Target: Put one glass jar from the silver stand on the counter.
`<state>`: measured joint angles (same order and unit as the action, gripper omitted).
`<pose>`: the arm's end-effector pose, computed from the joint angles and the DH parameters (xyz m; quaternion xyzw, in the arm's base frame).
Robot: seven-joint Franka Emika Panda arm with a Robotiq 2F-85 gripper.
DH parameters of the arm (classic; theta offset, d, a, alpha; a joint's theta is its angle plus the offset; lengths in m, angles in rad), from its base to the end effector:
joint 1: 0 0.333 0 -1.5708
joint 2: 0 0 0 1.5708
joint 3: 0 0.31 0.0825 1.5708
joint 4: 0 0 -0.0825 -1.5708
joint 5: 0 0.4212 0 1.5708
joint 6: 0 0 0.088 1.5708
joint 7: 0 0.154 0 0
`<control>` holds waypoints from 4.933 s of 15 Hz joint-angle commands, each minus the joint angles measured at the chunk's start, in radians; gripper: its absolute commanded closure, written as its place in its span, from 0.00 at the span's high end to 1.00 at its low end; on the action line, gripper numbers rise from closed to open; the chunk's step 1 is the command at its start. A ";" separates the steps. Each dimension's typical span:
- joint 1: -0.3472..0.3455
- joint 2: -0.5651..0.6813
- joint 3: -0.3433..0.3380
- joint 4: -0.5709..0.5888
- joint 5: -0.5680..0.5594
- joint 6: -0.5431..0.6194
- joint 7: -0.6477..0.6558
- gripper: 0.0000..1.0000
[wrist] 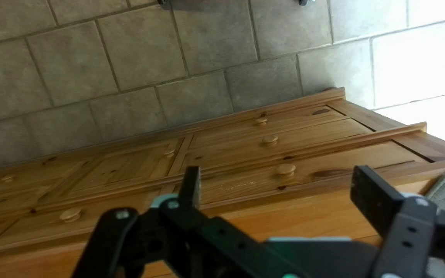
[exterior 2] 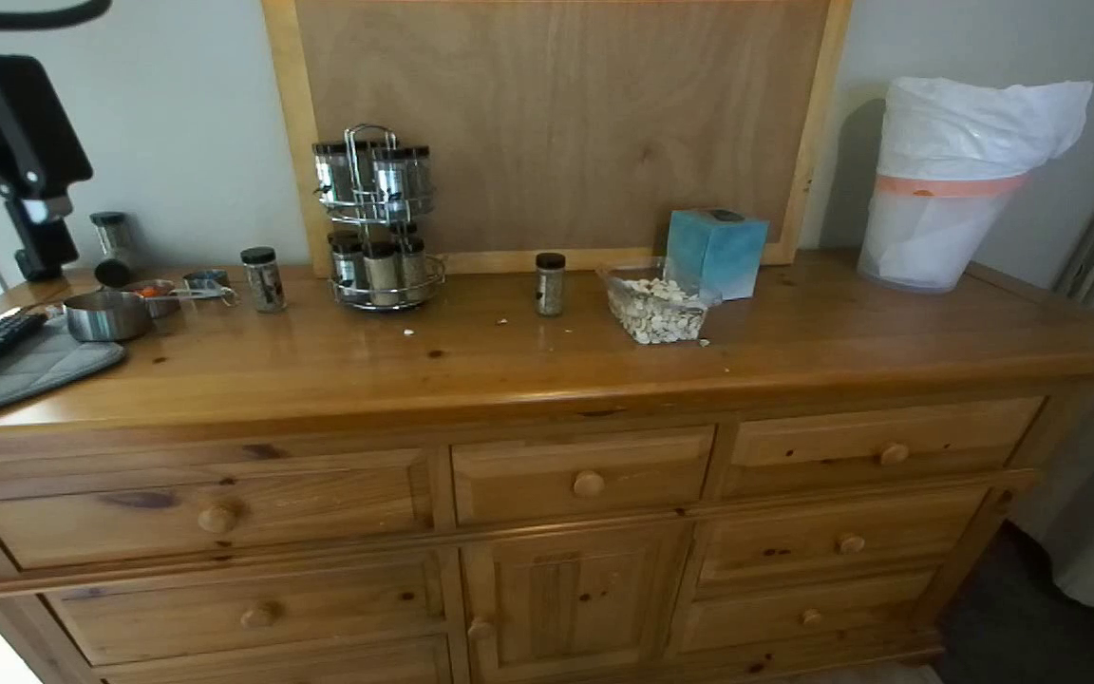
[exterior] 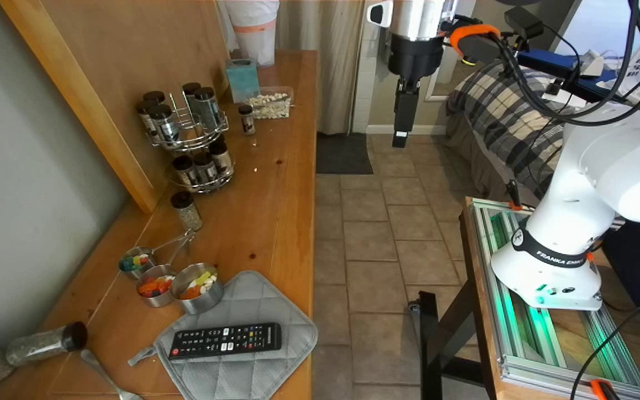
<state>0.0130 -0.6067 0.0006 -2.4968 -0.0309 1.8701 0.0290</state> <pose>0.4018 0.0017 0.4252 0.9998 -0.0030 -0.0097 0.0151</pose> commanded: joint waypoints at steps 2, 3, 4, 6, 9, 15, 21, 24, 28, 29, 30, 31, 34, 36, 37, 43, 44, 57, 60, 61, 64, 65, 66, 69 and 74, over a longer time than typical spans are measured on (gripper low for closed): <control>-0.005 0.000 0.004 0.002 0.003 -0.002 -0.002 1.00; -0.005 0.000 0.004 0.002 0.003 -0.002 -0.002 1.00; -0.005 0.000 0.004 0.002 0.003 -0.002 -0.002 1.00; -0.005 0.000 0.004 0.002 0.003 -0.002 -0.002 1.00; -0.005 0.000 0.004 0.002 0.003 -0.002 -0.002 1.00; -0.016 0.013 0.007 0.011 -0.009 0.017 0.014 1.00; -0.055 0.140 -0.009 0.128 -0.026 0.159 0.017 1.00; -0.062 0.230 -0.020 0.226 -0.025 0.194 -0.005 1.00; -0.064 0.327 -0.045 0.345 -0.063 0.248 -0.102 1.00; -0.059 0.348 -0.055 0.368 -0.063 0.280 -0.143 1.00; -0.054 0.368 -0.063 0.392 -0.053 0.301 -0.179 1.00; -0.052 0.394 -0.070 0.424 -0.046 0.306 -0.218 1.00; -0.058 0.375 -0.066 0.400 -0.038 0.323 -0.211 1.00; -0.059 0.392 -0.068 0.413 -0.037 0.324 -0.217 1.00; -0.058 0.391 -0.068 0.410 -0.037 0.324 -0.217 1.00; -0.058 0.388 -0.068 0.408 -0.037 0.324 -0.217 1.00; -0.058 0.388 -0.068 0.408 -0.037 0.324 -0.217 1.00; -0.032 0.612 -0.091 0.541 0.162 0.537 -0.602 1.00; -0.058 0.691 -0.077 0.610 0.247 0.546 -0.670 1.00; -0.068 0.716 -0.071 0.635 0.274 0.547 -0.678 1.00; -0.095 0.786 -0.058 0.702 0.315 0.541 -0.663 1.00; -0.104 0.807 -0.054 0.723 0.325 0.544 -0.653 1.00; -0.112 0.828 -0.050 0.743 0.333 0.543 -0.639 1.00; -0.133 0.884 -0.031 0.796 0.358 0.553 -0.620 1.00; -0.149 0.964 -0.009 0.880 0.331 0.580 -0.539 1.00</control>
<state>-0.1131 0.2954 -0.0363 -1.6940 0.2966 2.4283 -0.5558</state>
